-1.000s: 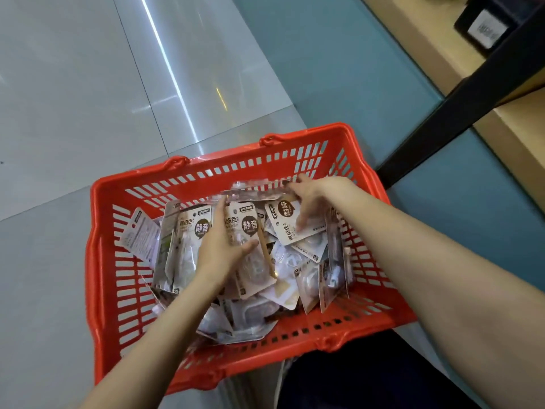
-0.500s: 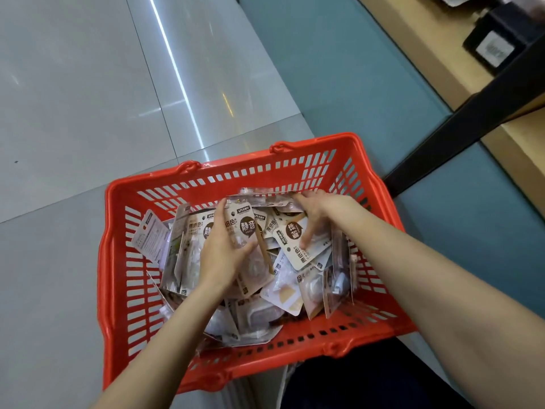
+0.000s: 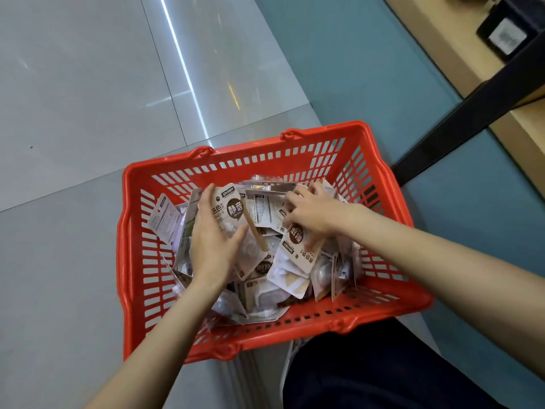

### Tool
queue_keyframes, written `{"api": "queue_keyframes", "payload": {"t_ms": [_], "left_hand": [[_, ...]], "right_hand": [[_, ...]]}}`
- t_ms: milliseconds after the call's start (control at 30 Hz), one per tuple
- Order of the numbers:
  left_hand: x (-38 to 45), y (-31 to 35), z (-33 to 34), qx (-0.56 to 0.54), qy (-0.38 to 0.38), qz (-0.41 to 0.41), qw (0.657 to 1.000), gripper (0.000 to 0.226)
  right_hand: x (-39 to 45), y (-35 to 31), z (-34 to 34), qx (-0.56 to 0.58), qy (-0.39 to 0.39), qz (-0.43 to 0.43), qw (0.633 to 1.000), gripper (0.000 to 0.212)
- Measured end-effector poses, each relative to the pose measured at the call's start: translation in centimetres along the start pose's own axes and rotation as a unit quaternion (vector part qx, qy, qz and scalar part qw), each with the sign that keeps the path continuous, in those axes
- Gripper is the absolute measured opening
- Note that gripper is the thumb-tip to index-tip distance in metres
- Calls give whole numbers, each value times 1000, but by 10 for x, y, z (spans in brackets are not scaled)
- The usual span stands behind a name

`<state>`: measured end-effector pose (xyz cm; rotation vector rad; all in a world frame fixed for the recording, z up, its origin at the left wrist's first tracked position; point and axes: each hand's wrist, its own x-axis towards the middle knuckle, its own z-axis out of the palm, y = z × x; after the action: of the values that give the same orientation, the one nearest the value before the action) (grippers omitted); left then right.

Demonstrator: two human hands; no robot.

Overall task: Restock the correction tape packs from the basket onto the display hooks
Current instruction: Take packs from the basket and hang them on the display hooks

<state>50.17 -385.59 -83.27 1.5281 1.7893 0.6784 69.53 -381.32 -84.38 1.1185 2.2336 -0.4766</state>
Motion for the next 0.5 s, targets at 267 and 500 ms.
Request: {"api": "queue_keyframes", "payload": {"t_ms": [267,500], "left_hand": [[0,6,-3,9,-83,-23,996,93],[-12,47,-26,29,-73,52,996,26]], "right_hand": [[-6,-1,4,-71,-21,1,997,106],[-109,-8,-20,241,268,52,932,24]]}}
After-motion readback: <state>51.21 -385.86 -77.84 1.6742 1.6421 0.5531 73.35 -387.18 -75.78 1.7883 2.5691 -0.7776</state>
